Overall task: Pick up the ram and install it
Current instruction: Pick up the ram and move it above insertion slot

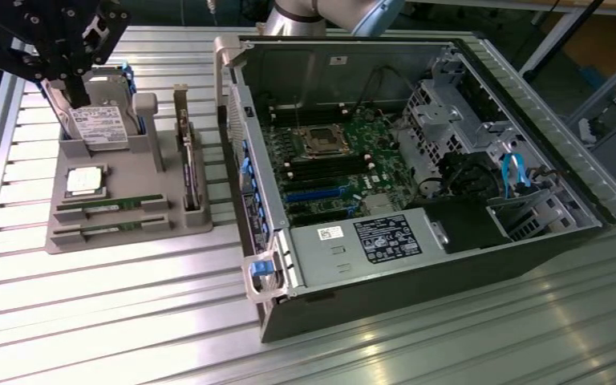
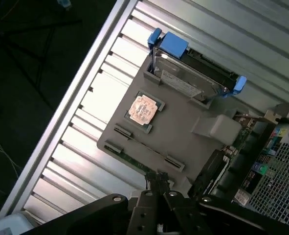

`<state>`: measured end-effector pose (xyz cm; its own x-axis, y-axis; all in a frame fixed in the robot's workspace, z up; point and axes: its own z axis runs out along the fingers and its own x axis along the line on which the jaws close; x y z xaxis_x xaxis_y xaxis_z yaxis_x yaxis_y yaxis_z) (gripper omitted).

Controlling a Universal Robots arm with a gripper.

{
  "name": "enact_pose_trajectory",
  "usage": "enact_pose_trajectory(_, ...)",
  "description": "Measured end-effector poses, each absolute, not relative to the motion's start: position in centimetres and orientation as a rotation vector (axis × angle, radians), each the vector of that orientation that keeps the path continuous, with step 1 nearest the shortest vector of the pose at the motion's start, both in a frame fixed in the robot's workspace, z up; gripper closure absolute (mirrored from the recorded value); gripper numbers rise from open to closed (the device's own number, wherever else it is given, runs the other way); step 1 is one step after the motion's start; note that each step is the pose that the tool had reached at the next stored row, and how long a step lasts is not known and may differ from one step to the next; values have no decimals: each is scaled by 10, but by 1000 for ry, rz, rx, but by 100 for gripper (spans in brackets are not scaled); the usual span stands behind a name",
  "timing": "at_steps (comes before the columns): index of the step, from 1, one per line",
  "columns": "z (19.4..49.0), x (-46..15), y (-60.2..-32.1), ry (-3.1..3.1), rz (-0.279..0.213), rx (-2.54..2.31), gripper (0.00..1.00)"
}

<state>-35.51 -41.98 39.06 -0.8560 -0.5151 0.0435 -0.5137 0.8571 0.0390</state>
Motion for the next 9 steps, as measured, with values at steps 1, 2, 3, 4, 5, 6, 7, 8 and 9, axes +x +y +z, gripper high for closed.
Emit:
enact_pose_trajectory(1, 390, -355, -420, -2964, -39, 869, 90)
enact_pose_trajectory(2, 390, -355, -420, -2950, -38, 914, 90)
enact_pose_trajectory(3, 390, -355, -420, -2938, -37, 951, 90)
enact_pose_trajectory(4, 390, -355, -420, -2928, -36, 980, 90)
enact_pose_trajectory(5, 390, -355, -420, -2918, -35, 1009, 90)
enact_pose_trajectory(6, 390, -355, -420, -2909, -34, 1035, 90)
enact_pose_trajectory(7, 390, -355, -420, -2890, -33, 1085, 90)
enact_pose_trajectory(8, 390, -355, -420, -2878, -32, 1116, 90)
enact_pose_trajectory(9, 390, -355, -420, -2868, -31, 1141, 90)
